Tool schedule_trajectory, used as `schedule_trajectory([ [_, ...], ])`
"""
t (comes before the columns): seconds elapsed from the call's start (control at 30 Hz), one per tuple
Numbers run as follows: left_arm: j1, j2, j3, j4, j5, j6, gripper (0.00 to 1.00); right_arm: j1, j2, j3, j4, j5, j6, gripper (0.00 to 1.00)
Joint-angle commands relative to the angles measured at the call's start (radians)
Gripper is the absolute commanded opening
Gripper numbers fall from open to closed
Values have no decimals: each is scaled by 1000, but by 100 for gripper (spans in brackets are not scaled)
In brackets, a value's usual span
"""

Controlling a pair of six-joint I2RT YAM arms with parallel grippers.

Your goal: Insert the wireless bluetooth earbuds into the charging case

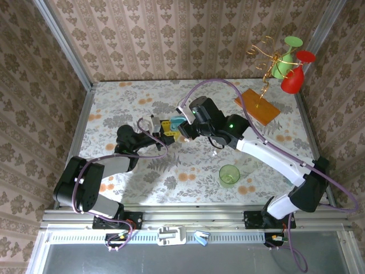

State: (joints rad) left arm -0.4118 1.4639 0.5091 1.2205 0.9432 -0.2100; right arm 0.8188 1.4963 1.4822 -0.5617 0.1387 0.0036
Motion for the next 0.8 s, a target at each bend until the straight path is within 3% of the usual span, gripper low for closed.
schedule_trajectory([
  [0.0, 1, -4, 12, 48, 6, -9, 26, -11, -52, -31, 51, -28, 36, 46],
  [0.17, 0, -5, 8, 47, 12, 8, 26, -75, -142, -93, 151, -116, 154, 52],
  [0.27, 1, -9, 0, 47, 2, 34, 25, -95, -155, -73, 157, -192, 197, 62],
  [0.4, -1, -14, -3, 43, -6, 70, 25, -100, -65, 66, 43, -151, 231, 70],
  [0.53, -5, -19, 3, 45, 0, 74, 25, -114, 52, 179, -76, -73, 221, 71],
  [0.77, -7, -45, -4, 29, -3, 82, 24, -119, 143, 248, -151, -90, 198, 72],
])
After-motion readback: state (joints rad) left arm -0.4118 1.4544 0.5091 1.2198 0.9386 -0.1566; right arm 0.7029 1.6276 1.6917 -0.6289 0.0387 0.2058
